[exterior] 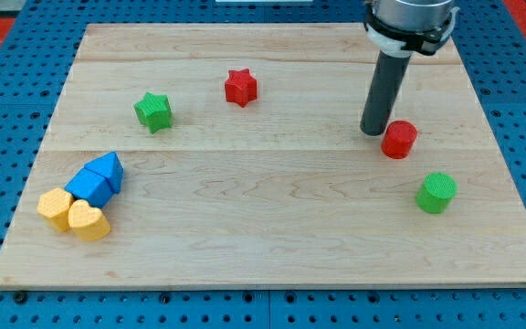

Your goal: Slide red star towards center

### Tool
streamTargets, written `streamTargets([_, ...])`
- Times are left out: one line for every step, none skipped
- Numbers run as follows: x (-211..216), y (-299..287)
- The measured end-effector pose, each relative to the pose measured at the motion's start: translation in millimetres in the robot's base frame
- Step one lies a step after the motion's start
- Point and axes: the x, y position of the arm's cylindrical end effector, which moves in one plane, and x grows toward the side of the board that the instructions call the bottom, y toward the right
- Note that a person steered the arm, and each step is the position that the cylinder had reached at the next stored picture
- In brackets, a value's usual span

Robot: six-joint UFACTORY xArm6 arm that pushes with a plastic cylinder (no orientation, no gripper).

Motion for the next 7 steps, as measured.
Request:
streamTargets([-14.4,-106.2])
streamTargets([-61.5,-205.7])
streamTargets([-66.2,-243.1])
streamTargets([-104.7,-238.4])
streamTargets([-97.6,-171.0])
streamTargets([-40.5,-126.5])
streamTargets([-92.5,-169.1])
